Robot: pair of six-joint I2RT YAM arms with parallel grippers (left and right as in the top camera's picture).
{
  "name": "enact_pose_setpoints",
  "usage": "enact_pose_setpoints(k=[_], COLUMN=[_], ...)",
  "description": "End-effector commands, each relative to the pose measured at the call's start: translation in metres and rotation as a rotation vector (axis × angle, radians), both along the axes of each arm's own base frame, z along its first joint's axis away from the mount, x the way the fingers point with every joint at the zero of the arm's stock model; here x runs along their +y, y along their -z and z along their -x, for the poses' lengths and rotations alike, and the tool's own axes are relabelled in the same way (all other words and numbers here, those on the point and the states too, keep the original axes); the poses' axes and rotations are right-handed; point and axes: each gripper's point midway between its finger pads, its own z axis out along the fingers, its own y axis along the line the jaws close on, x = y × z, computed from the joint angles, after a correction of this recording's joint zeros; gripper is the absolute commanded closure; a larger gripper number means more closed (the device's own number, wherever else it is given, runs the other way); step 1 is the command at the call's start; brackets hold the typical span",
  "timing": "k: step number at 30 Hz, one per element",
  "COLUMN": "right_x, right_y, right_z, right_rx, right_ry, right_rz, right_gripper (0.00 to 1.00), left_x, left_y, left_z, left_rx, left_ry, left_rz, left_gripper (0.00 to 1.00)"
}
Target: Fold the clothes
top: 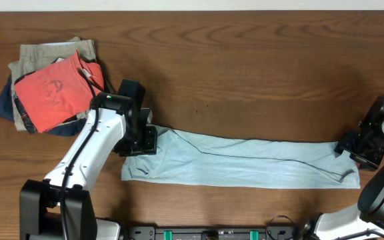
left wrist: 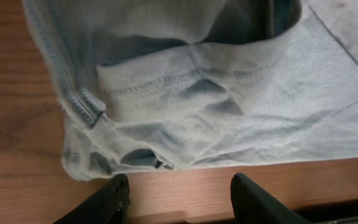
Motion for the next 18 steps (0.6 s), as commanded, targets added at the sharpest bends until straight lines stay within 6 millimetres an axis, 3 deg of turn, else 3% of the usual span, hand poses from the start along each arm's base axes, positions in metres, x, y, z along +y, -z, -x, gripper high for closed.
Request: enact_pose_setpoints(k=[1, 14, 17, 18], right_x=[-0.006, 0.006, 0.01, 0.011], right_y=[0.007, 0.047, 0.049, 0.049], right_z=[0.005, 0.014, 0.007, 0.003], right_rx=[0.003, -0.045, -0.084, -0.103], right_ry=[0.001, -0.051, -0.062, -0.061], right_rz=[0.024, 0.005, -0.019, -0.027], right_gripper=[0.29, 0.34, 0.46, 0.59], left_x=[0.005, 0.005, 0.005, 0.005], left_y=[0.003, 0.003, 0.003, 0.003], left_z=[0.0, 0.0, 0.0, 0.0], left_rx=[0.001, 0.001, 0.002, 0.002], left_ry=[-0.001, -0.001, -0.001, -0.001], left_rz=[-0.024, -0.024, -0.024, -0.024], left_gripper=[0.46, 0.45, 0.46, 0.46])
